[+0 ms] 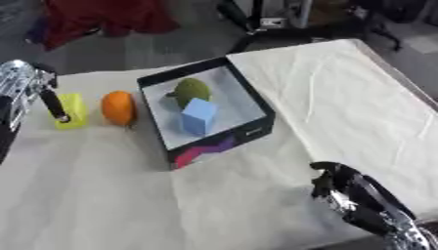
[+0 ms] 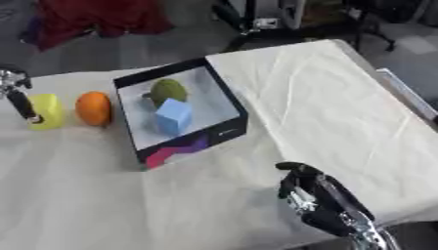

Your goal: Pick up objects on the table and place them in the box.

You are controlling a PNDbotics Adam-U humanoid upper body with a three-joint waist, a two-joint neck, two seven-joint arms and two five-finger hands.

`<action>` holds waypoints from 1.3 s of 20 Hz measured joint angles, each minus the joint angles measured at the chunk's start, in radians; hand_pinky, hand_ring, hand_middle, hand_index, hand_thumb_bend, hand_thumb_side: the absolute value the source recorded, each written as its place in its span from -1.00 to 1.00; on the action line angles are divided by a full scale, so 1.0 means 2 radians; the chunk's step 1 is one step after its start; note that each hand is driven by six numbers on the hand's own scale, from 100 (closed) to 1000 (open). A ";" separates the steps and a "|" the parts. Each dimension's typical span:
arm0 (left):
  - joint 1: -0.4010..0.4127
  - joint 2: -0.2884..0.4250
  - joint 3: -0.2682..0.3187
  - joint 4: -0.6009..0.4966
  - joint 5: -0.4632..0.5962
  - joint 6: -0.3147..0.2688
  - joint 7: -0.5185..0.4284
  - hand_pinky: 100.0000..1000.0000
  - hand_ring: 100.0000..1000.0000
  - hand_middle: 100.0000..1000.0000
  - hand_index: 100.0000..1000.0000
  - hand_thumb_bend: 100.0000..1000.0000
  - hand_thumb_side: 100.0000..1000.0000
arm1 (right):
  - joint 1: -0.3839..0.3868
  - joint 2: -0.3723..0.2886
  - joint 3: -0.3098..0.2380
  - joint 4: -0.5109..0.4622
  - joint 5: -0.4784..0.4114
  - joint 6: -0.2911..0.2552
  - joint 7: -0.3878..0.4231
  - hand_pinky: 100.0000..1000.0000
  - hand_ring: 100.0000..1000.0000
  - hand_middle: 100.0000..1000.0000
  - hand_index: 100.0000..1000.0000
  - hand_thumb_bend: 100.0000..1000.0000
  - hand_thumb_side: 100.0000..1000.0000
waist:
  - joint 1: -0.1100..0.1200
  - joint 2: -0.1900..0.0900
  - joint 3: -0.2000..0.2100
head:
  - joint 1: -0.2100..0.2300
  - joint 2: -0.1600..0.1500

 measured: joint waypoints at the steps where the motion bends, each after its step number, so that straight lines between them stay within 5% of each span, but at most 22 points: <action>1: 0.001 0.000 0.000 0.000 -0.001 0.001 0.001 0.70 0.66 0.71 0.77 -0.13 -0.69 | 0.000 0.000 0.000 0.000 0.000 0.000 0.000 0.61 -0.01 -0.15 0.60 -1.00 -0.18 | 0.000 0.000 -0.001 | 0.000 0.000; 26: 0.009 -0.026 0.010 0.037 -0.002 0.031 0.082 0.69 0.66 0.72 0.77 -0.15 -0.74 | -0.009 0.004 0.000 0.000 0.001 0.001 0.003 0.61 -0.01 -0.15 0.60 -1.00 -0.18 | 0.000 0.008 -0.010 | 0.031 0.000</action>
